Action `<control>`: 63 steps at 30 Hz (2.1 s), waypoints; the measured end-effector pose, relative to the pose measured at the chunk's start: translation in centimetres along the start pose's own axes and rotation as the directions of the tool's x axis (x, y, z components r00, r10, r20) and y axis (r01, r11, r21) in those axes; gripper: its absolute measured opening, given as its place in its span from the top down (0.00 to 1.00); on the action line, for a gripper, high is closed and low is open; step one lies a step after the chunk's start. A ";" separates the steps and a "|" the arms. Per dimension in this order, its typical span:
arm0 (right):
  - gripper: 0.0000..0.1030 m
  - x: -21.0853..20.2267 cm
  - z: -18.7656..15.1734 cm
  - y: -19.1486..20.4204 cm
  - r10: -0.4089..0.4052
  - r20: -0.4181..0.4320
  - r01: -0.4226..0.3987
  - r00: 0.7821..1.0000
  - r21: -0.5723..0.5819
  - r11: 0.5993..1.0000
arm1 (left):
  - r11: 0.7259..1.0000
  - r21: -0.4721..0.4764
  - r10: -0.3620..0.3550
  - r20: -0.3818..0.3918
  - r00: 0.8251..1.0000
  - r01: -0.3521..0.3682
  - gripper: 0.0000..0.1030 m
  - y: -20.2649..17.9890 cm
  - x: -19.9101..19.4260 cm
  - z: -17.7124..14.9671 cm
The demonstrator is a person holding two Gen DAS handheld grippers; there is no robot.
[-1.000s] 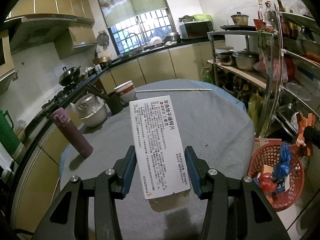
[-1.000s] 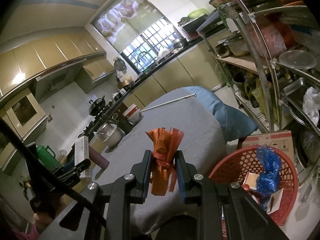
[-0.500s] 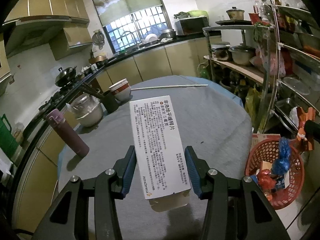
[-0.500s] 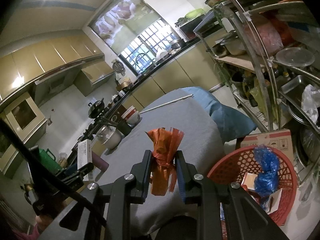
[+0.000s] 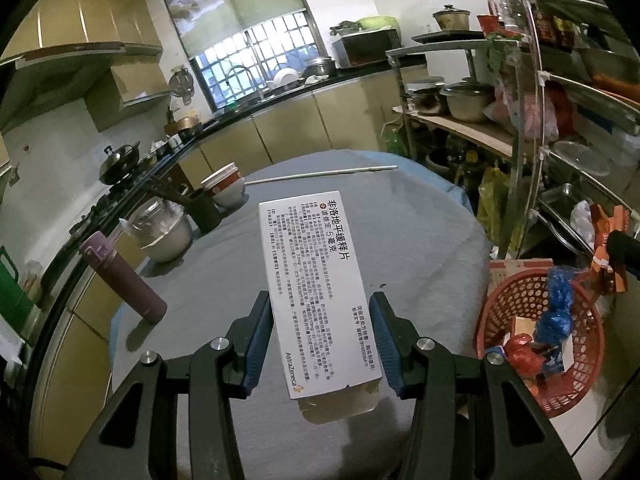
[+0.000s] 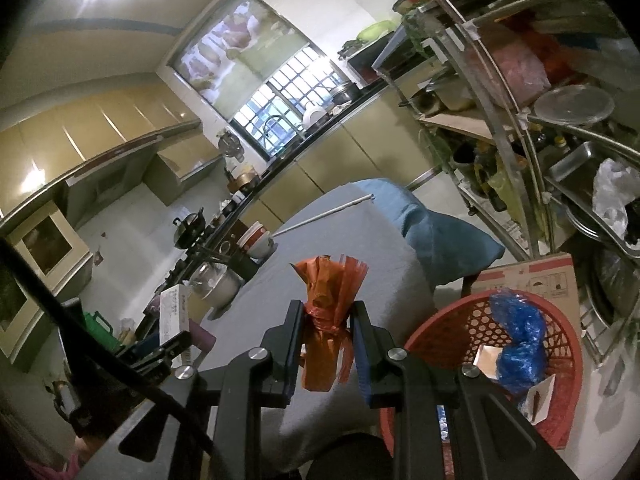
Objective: Collect trash
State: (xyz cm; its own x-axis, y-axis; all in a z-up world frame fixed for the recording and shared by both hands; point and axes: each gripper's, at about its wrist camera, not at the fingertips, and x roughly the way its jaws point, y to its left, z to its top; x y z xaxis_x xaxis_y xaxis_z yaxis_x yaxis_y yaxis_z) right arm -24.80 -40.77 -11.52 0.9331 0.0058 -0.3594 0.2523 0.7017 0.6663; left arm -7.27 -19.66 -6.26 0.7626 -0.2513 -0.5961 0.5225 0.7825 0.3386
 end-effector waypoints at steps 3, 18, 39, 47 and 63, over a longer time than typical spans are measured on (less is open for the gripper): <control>0.76 -0.5 0.0 -0.6 -0.005 0.006 0.005 1.000 0.011 1.000 | 1.000 0.013 -0.010 -0.001 1.000 0.010 0.51 -0.8 0.1 0.3; 0.76 -2.6 0.4 -4.9 -0.029 0.013 0.027 1.000 0.087 0.996 | 0.994 0.086 -0.065 -0.005 0.998 0.065 0.51 -5.8 0.2 1.6; 0.76 -7.1 0.6 -9.1 -0.072 0.034 0.066 0.997 0.162 0.985 | 0.974 0.157 -0.162 -0.028 0.986 0.164 0.51 -12.8 -0.7 2.5; 0.76 -7.6 0.5 -9.4 -0.069 0.042 0.061 0.997 0.174 0.983 | 0.967 0.171 -0.182 -0.048 0.982 0.187 0.51 -13.8 -0.7 2.3; 0.76 -8.0 0.4 -9.2 -0.078 0.034 0.071 0.996 0.177 0.982 | 0.948 0.173 -0.255 -0.094 0.962 0.268 0.51 -15.6 -0.1 1.6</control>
State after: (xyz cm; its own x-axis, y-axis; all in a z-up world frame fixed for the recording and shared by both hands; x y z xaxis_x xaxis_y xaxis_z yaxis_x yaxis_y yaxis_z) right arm -34.52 -47.58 -14.52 0.9189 -0.0735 -0.3876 0.3591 0.5627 0.7446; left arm -14.88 -32.71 -10.31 0.5646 -0.3879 -0.7285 0.7657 0.5757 0.2868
